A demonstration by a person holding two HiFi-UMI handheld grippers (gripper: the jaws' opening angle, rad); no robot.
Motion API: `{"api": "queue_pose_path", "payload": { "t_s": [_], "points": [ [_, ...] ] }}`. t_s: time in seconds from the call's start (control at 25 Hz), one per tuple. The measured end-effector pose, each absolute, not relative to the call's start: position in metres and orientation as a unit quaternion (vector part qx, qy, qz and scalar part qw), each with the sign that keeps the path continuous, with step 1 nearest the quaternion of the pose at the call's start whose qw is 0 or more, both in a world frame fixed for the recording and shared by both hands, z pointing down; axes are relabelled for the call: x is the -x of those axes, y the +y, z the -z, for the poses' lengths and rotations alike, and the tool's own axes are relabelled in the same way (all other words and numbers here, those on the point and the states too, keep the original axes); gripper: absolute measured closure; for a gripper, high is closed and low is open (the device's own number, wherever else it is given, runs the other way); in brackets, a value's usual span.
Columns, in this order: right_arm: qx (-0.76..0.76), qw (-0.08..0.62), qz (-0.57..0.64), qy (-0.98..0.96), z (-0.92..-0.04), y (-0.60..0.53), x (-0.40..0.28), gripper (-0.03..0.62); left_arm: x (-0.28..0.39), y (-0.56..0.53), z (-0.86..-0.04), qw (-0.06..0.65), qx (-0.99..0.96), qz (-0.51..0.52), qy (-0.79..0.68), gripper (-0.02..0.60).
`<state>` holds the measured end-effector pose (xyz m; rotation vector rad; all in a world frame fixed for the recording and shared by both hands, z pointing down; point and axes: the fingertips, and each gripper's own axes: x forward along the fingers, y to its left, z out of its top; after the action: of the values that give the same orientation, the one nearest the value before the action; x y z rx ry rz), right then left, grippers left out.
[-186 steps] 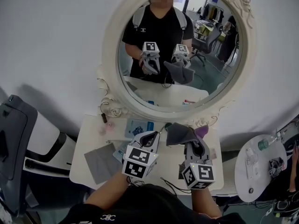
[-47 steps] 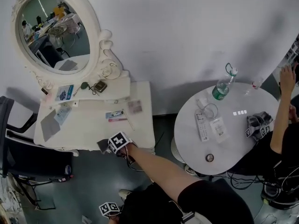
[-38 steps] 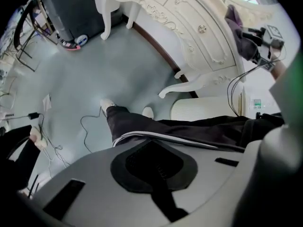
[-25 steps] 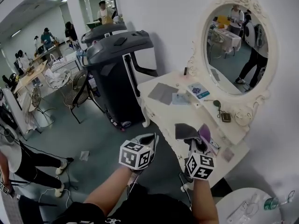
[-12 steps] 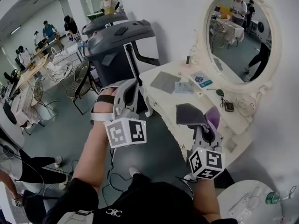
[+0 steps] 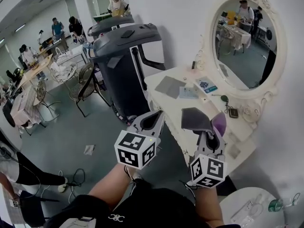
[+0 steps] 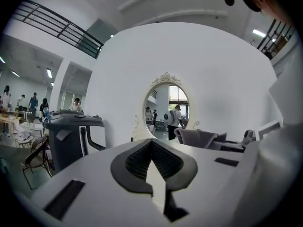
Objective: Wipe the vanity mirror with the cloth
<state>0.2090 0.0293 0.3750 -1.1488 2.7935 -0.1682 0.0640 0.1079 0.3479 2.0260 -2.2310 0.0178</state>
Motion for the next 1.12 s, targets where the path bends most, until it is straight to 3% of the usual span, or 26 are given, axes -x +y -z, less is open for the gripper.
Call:
{"api": "queue_pose_path", "payload": {
  "t_s": [1.12],
  "points": [
    [0.371,0.041,0.048,0.927,-0.379,0.038,-0.215,0.546,-0.086,0.105,-0.366,0.076,-0.677,-0.023,-0.732,0.58]
  ]
}}
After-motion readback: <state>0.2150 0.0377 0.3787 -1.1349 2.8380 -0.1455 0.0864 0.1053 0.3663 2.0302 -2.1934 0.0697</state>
